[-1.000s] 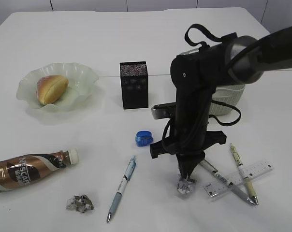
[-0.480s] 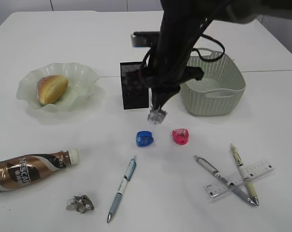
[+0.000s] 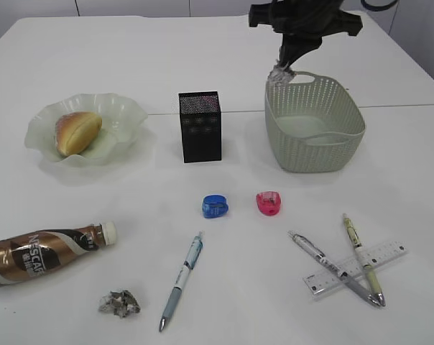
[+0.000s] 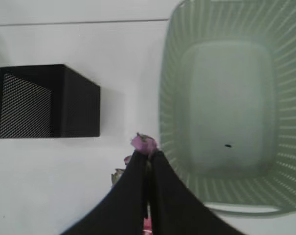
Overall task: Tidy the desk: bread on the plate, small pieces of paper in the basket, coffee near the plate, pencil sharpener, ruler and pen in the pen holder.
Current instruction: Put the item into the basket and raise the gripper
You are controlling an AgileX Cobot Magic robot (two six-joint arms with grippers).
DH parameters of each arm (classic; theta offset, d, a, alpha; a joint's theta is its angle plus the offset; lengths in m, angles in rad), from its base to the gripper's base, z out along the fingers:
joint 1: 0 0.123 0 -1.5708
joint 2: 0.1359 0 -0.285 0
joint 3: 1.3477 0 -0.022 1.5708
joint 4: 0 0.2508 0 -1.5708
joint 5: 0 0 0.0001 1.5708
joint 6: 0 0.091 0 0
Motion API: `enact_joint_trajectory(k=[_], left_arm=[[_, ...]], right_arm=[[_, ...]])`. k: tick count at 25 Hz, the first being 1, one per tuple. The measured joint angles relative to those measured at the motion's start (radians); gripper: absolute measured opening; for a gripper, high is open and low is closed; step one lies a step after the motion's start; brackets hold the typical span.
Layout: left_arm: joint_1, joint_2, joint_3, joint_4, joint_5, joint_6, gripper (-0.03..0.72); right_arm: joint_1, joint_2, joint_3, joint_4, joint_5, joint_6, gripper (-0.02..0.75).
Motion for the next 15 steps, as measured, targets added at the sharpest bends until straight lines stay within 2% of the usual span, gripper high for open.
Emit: enact_joint_trajectory(k=[6,12,15], left_arm=[[0.0,0.0,0.0,0.0,0.0,0.0,0.524],[0.0,0.0,0.0,0.0,0.0,0.0,0.522],[0.0,0.0,0.0,0.0,0.0,0.0,0.522]], right_arm=[[-0.047,0.078,-0.029,-0.097,-0.002,0.002,-0.013],[-0.055,0.133,-0.029,-0.154,0.0,0.002,-0.009],[-0.055,0.135,-0.029,-0.167,0.0,0.002,0.041]])
